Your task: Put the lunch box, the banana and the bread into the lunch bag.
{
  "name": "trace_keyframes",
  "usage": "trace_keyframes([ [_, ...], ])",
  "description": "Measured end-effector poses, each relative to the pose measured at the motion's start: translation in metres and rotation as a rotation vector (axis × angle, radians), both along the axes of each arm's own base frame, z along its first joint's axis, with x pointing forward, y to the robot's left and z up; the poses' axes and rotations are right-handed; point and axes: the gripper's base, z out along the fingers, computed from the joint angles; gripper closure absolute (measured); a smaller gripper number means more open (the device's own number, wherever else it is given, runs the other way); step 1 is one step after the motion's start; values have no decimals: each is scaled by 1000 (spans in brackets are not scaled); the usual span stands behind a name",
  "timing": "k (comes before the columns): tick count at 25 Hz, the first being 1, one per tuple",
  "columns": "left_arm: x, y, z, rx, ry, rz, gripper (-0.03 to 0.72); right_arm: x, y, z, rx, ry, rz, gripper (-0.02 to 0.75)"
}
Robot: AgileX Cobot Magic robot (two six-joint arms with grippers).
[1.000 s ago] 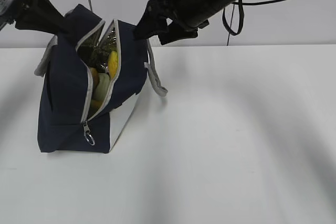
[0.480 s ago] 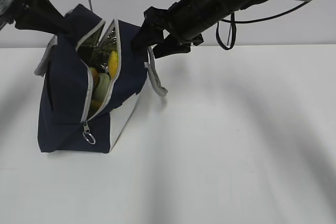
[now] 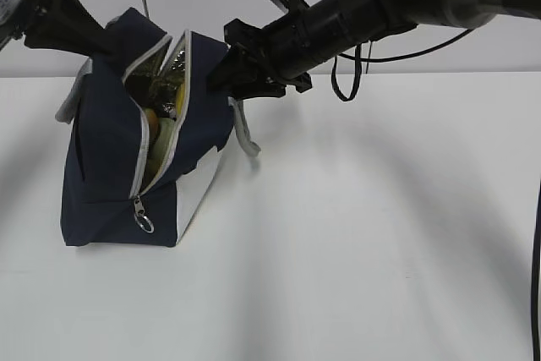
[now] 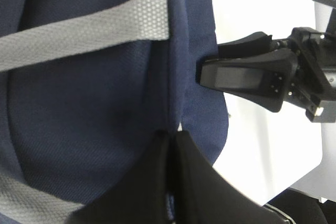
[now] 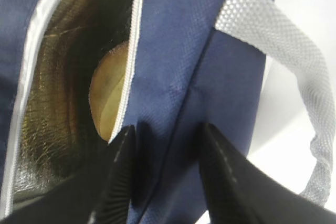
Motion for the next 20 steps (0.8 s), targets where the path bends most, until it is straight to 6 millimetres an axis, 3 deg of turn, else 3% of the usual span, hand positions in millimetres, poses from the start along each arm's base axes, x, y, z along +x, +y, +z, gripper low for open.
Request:
trace_keyframes([
  [4, 0, 0, 0, 0, 2, -2, 688, 1, 0, 0, 7, -6, -6, 518],
  [9, 0, 0, 0, 0, 2, -2, 688, 1, 0, 0, 3, -20, 0, 725],
  [15, 0, -2, 1, -21, -9, -12, 688, -1, 1, 1, -1, -22, 32, 741],
  [20, 1, -7, 5, -83, -33, -33, 688, -2, 0, 18, -49, -49, 116, 741],
])
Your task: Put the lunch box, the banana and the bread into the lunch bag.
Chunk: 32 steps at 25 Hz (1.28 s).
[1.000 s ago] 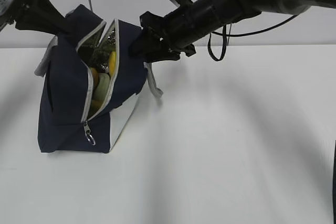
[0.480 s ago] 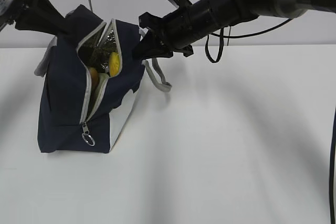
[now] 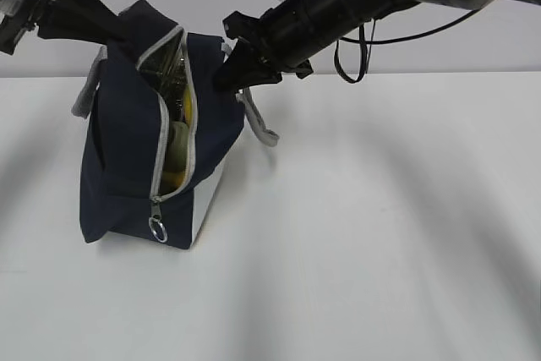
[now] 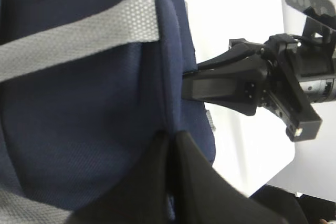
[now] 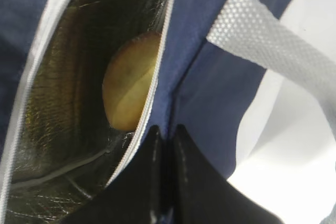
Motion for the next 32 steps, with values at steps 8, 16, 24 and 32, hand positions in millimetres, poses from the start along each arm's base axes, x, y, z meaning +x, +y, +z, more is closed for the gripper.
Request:
trace_keyframes([
  [8, -3, -21, 2, -20, -11, -48, 688, -12, -19, 36, -241, -43, 6, 742],
  [16, -4, -56, 6, -70, -76, -54, 688, -33, -46, 83, -413, -99, -67, 743],
  [24, 11, -70, -11, -117, -56, -7, 688, -26, -70, 87, -442, -97, -134, 743],
  [32, 22, -71, -23, -130, -46, 40, 688, -23, -72, 84, -438, -99, -152, 743],
])
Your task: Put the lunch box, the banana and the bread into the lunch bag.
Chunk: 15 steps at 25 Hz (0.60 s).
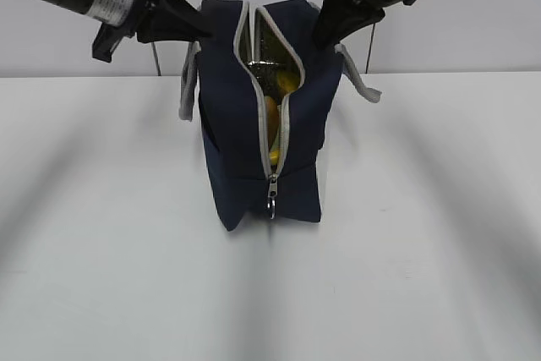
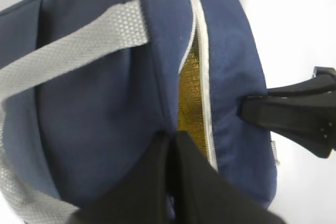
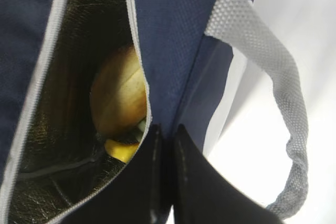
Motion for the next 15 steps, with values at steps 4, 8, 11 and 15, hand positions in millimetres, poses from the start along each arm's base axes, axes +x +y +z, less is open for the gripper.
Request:
trace_keyframes([
  [4, 4, -1, -8, -2, 20, 5, 688, 5, 1, -10, -2, 18, -2, 743],
  [8, 6, -1, -13, 4, 28, 5, 688, 9, 2, -23, -12, 50, 0, 743],
  [11, 8, -1, -17, 13, 36, 2, 688, 12, 4, -29, -9, 67, 1, 743],
  [15, 9, -1, -23, 27, 49, -7, 688, 15, 5, -38, 0, 88, 3, 743],
])
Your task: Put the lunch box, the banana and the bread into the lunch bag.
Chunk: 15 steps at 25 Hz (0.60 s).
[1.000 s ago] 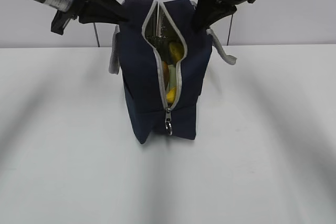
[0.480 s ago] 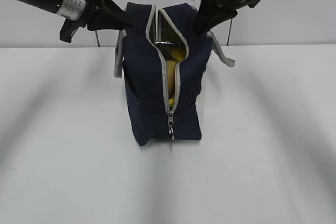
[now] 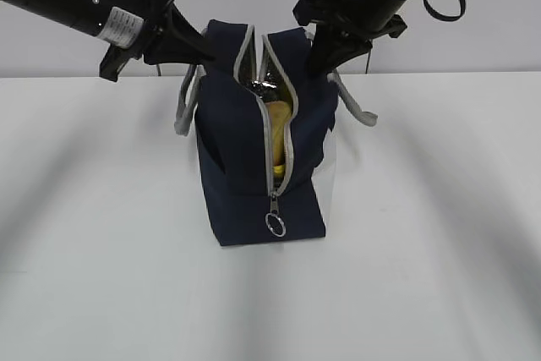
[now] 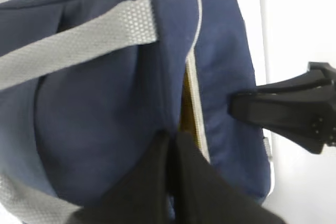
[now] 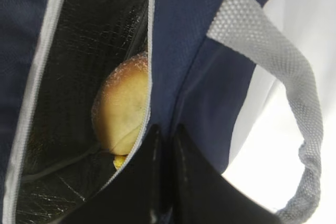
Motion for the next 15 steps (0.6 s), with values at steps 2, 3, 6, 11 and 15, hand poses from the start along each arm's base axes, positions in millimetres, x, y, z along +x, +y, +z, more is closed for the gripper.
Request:
trace_keyframes([
  [2, 1, 0, -3, 8, 5, -3, 688, 0, 0, 0, 0, 0, 0, 743],
  [3, 1, 0, -3, 10, 5, -4, 688, 0, 0, 0, 0, 0, 0, 743],
  [6, 1, 0, -3, 12, 5, -5, 687, 0, 0, 0, -1, 1, -4, 739],
  [11, 1, 0, -3, 13, 5, -6, 624, 0, 0, 0, -2, 3, -7, 657],
  [15, 0, 0, -3, 14, 7, -10, 426, -2, -4, 6, -41, -23, -8, 431],
])
